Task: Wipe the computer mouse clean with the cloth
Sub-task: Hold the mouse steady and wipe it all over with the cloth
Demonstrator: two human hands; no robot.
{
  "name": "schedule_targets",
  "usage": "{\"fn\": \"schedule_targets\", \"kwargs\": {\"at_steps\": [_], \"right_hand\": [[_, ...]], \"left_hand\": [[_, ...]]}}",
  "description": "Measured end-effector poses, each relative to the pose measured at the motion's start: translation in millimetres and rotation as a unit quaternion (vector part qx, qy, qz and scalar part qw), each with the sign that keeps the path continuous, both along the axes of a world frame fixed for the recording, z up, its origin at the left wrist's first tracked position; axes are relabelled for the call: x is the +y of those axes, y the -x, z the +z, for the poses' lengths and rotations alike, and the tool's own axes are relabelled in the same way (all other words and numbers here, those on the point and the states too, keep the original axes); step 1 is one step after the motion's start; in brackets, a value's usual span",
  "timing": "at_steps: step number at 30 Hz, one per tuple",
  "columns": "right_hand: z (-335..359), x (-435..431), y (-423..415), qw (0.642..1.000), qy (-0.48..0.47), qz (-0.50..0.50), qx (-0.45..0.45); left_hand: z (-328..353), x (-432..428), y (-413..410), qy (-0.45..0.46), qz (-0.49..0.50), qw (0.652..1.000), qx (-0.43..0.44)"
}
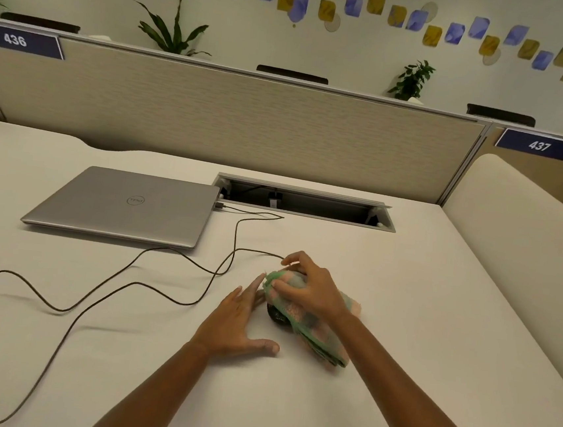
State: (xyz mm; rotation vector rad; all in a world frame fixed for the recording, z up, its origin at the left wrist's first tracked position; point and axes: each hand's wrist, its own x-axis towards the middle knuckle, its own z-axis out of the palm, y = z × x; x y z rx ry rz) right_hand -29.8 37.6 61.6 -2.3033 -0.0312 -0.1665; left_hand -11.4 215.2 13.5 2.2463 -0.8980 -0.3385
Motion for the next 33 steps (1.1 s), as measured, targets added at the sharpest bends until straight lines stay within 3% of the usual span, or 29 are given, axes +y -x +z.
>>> {"fn": "schedule_targets", "kwargs": {"at_steps": [12, 16, 22, 25, 28, 33], "right_hand": [[0, -11, 14, 0.990, -0.103, 0.074, 0.053], [7, -18, 8, 0.984, -0.165, 0.028, 0.052], [20, -23, -17, 0.979, -0.180, -0.087, 0.028], [12, -17, -30, 0.989, -0.061, -0.098, 0.089], [-8, -4, -32, 0.976, 0.096, -0.117, 0.159], [-9, 14, -25, 0.950, 0.241, -0.093, 0.175]], "left_hand": [[-2, -3, -8, -0.013, -0.007, 1.000, -0.019], [-3, -6, -11, -0.021, -0.015, 0.999, -0.022], [-2, -8, -13, -0.033, -0.015, 0.999, -0.010], [2, -10, -12, -0.016, -0.015, 1.000, -0.010], [2, -10, -11, 0.001, -0.004, 1.000, -0.003], [4, -10, -10, 0.012, 0.019, 1.000, 0.012]]}}
